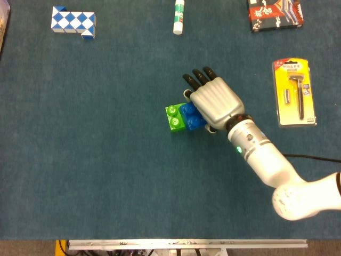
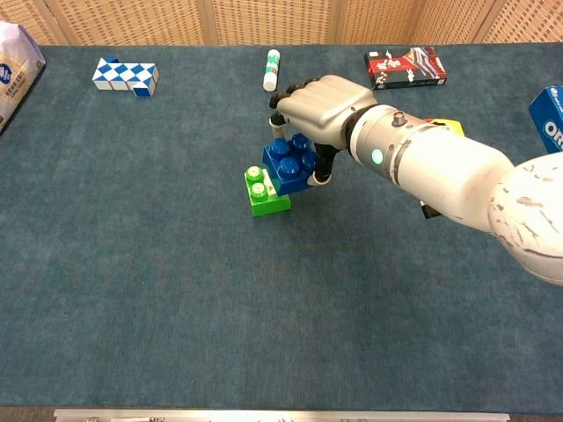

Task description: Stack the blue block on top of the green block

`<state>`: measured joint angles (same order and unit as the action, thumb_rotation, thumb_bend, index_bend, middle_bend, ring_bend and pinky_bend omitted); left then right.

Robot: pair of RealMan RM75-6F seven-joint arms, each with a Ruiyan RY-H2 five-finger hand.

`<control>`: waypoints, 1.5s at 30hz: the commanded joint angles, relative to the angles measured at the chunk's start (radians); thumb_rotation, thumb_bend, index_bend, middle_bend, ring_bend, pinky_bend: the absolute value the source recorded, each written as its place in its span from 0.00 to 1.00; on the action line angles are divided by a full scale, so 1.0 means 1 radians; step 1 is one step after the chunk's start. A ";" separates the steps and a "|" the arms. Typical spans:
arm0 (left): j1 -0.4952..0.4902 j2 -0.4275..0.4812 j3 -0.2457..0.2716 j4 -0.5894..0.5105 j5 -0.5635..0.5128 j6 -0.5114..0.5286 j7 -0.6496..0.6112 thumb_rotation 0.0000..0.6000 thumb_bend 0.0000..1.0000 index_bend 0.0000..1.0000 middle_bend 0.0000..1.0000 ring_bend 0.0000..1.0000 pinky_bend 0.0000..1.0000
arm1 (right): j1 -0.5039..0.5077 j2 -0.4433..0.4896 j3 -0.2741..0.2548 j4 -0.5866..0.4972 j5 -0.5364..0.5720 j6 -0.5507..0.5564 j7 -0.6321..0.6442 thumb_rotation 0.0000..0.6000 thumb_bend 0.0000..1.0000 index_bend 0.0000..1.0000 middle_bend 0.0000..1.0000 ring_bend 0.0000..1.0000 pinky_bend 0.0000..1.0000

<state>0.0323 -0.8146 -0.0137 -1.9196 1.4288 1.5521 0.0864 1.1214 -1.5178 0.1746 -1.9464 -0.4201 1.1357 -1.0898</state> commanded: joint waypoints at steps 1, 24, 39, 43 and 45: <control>0.000 0.002 0.000 -0.001 0.000 0.000 -0.002 1.00 0.20 0.25 0.02 0.00 0.09 | 0.053 -0.023 0.027 0.021 0.079 0.018 -0.035 1.00 0.26 0.48 0.10 0.00 0.08; 0.012 0.012 0.000 0.000 0.012 0.017 -0.025 1.00 0.20 0.25 0.02 0.00 0.09 | 0.208 -0.109 0.046 0.121 0.281 0.049 -0.105 1.00 0.27 0.48 0.10 0.00 0.08; 0.015 0.015 -0.002 -0.003 0.015 0.023 -0.032 1.00 0.20 0.25 0.03 0.00 0.09 | 0.230 -0.143 0.030 0.159 0.295 0.049 -0.102 1.00 0.26 0.48 0.10 0.00 0.08; 0.015 0.018 -0.003 -0.002 0.015 0.022 -0.036 1.00 0.20 0.25 0.03 0.00 0.09 | 0.234 -0.153 0.030 0.170 0.295 0.046 -0.098 1.00 0.26 0.48 0.10 0.00 0.08; 0.016 0.019 -0.003 -0.002 0.015 0.023 -0.037 1.00 0.20 0.25 0.03 0.00 0.09 | 0.236 -0.157 0.029 0.174 0.294 0.047 -0.098 1.00 0.27 0.48 0.10 0.00 0.08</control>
<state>0.0481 -0.7962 -0.0165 -1.9216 1.4442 1.5748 0.0492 1.3575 -1.6746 0.2041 -1.7725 -0.1259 1.1826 -1.1877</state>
